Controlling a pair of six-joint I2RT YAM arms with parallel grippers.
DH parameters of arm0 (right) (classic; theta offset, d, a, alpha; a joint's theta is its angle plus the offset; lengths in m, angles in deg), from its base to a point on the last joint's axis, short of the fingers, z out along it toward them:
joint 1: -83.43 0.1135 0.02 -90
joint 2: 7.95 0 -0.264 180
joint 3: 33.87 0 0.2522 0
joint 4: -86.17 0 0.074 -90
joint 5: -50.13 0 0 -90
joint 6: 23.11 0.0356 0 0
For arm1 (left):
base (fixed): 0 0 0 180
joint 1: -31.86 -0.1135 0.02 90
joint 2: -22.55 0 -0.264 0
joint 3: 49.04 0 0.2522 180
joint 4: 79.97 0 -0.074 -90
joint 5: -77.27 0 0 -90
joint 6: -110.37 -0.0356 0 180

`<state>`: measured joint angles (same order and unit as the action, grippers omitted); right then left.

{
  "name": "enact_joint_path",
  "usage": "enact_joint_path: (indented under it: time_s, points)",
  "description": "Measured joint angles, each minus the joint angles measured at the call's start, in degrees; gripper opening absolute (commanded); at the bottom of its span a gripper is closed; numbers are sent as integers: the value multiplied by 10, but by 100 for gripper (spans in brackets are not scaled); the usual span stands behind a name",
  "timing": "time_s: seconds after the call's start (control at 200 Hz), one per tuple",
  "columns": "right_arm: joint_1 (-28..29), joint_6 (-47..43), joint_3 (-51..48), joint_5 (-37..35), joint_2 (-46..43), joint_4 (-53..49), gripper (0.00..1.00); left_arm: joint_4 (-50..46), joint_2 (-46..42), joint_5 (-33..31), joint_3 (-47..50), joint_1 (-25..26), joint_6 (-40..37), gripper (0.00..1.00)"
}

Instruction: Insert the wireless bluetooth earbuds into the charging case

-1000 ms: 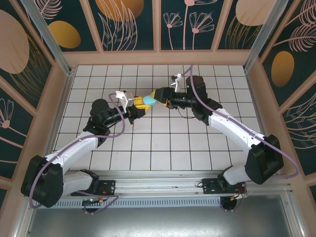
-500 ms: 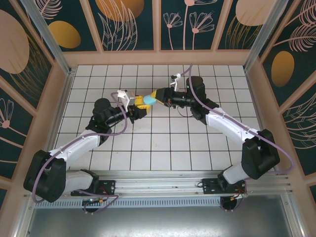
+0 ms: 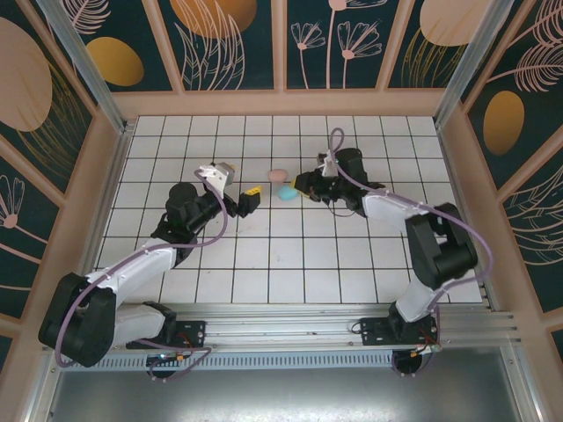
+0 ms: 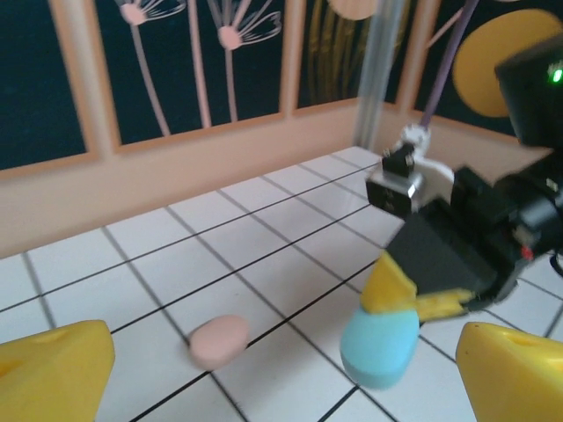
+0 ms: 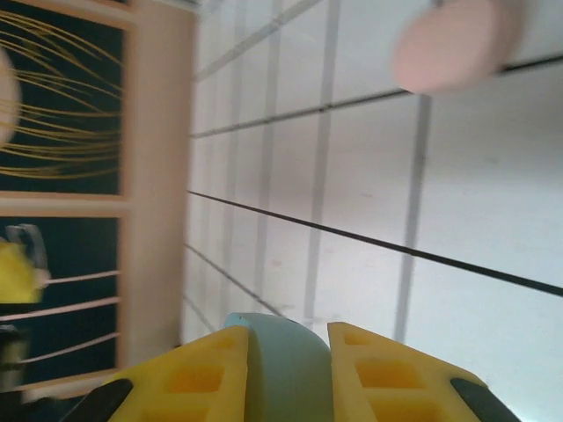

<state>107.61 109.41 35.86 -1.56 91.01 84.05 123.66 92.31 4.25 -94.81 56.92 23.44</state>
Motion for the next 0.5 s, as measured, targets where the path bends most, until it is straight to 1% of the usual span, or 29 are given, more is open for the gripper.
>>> enact_joint_path:
  time_s: [0.13,0.165,0.23,0.29,0.34,0.435,0.48,0.5]
  points:
    - [-5,-46,16,-21,77,-26,6,-7,0,-42,3,0,-3,99]
    - [-8,-54,21,-26,92,-29,8,-8,0,-49,3,0,-5,98]
    - [-15,-69,26,-34,116,-34,15,-8,0,-65,3,-2,-7,99]
    - [-22,-79,31,-35,125,-36,24,-8,0,-79,3,-3,-10,98]
    - [-25,-92,37,-49,125,-42,35,-8,0,-92,3,-4,-13,98]
    - [-28,-112,44,-74,125,-58,52,-8,5,-115,3,-6,-19,99]
    - [-29,-125,46,-74,123,-63,67,-8,8,-127,3,-8,-23,98]
    - [-28,-125,48,-84,120,-69,72,-8,9,-133,3,-9,-26,99]
